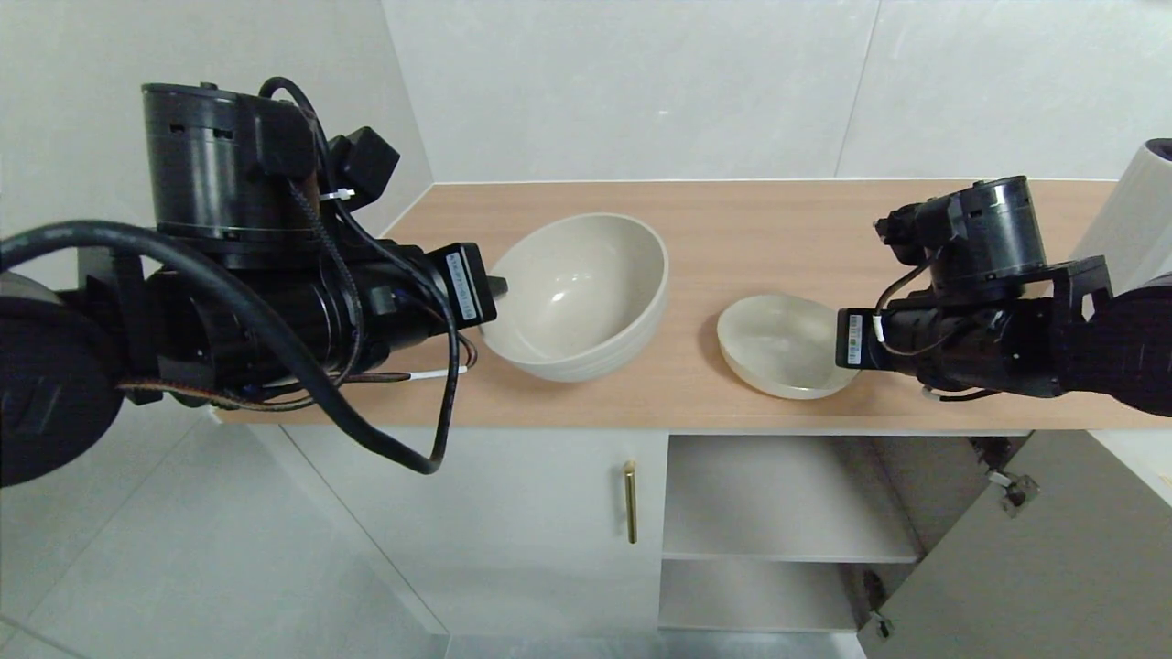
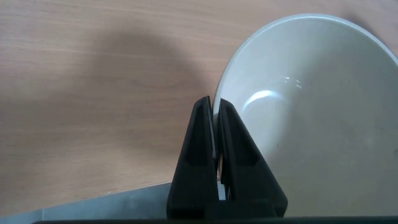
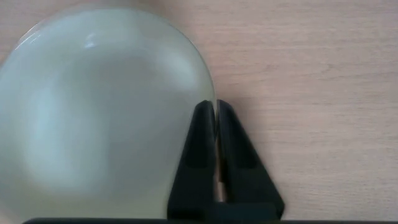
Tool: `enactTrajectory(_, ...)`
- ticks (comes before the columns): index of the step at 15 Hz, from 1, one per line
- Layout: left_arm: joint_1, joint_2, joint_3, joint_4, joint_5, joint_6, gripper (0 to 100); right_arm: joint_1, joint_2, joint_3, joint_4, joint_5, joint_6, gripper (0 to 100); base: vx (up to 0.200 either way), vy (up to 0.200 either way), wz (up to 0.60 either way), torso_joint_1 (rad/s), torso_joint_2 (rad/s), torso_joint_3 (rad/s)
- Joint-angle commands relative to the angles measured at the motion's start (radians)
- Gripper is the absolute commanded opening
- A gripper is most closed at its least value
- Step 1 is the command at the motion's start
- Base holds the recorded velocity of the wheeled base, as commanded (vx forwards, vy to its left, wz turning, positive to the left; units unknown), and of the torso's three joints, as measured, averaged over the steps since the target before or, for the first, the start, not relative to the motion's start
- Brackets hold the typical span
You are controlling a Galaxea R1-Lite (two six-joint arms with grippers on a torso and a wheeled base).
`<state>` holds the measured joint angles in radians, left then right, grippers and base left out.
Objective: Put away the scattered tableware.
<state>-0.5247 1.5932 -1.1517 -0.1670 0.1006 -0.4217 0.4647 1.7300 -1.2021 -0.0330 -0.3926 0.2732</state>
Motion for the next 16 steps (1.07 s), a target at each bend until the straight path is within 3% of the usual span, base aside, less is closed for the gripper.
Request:
enactTrajectory(1,0.000,-0.002,0.000,0.000,0.001,0.000,0,-0.004,-0.032,-0.001,0.001,0.003,0.006,0,0.000,0.000,0.00,0.000,0.00,0.000)
enactTrajectory(5,-0.040,-0.022,0.056,-0.002,0.010,0.000,0,-0.003,-0.142,0.004,0.048,0.073,0.044,0,0.000,0.000,0.00,0.000,0.00,0.000)
enactTrajectory(9,-0.080,-0.159,0.225,-0.014,0.007,0.004,0,0.029,-0.248,0.030,0.189,0.215,0.098,0,0.000,0.000,0.00,0.000,0.00,0.000)
enactTrajectory(13,-0.090,-0.243,0.354,-0.016,0.013,0.004,0,0.049,-0.394,0.148,0.209,0.308,0.109,0,0.000,0.000,0.00,0.000,0.00,0.000)
enactTrajectory(16,-0.094,-0.311,0.431,-0.014,0.013,0.003,0,0.066,-0.428,0.217,0.206,0.314,0.110,0,0.000,0.000,0.00,0.000,0.00,0.000)
